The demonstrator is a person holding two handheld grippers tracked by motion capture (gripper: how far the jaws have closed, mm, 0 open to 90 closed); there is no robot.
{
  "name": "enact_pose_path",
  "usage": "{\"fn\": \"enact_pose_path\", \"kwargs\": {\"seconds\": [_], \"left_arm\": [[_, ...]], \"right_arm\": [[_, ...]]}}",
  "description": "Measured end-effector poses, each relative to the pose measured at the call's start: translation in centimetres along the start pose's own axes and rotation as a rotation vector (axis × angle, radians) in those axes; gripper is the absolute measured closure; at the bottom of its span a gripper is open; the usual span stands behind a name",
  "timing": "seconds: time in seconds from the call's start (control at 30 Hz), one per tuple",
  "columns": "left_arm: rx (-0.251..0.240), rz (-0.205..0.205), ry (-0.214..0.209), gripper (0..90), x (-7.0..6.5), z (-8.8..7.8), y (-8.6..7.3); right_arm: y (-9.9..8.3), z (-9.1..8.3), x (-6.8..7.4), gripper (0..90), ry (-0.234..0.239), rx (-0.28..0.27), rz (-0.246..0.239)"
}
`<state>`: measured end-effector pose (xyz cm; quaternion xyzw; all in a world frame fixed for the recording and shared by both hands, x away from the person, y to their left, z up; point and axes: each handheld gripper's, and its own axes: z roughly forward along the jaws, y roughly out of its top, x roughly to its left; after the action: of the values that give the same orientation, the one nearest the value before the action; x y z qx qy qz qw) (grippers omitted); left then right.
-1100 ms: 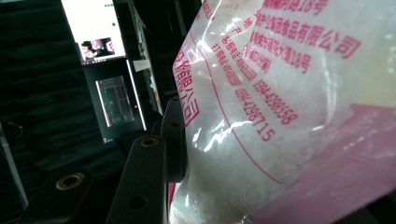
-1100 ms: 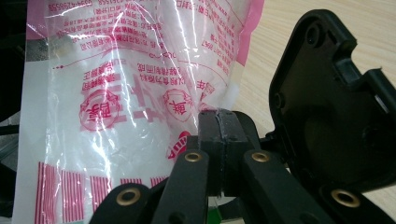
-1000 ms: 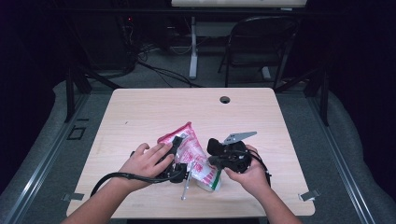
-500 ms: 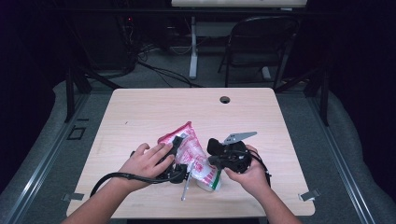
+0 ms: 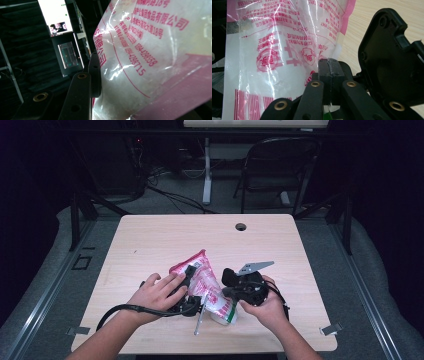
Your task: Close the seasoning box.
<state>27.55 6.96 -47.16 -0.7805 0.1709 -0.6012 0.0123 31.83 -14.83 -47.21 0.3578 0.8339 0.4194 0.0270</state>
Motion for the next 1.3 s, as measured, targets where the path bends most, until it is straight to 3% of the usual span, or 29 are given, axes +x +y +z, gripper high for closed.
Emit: {"fn": "enact_pose_path", "kwargs": {"seconds": [1.3], "left_arm": [[-0.014,0.026,0.03,70.4,0.18,-0.18,0.17]], "right_arm": [[0.03,-0.1,0.04,90.0,0.002,-0.007,0.001]]}}
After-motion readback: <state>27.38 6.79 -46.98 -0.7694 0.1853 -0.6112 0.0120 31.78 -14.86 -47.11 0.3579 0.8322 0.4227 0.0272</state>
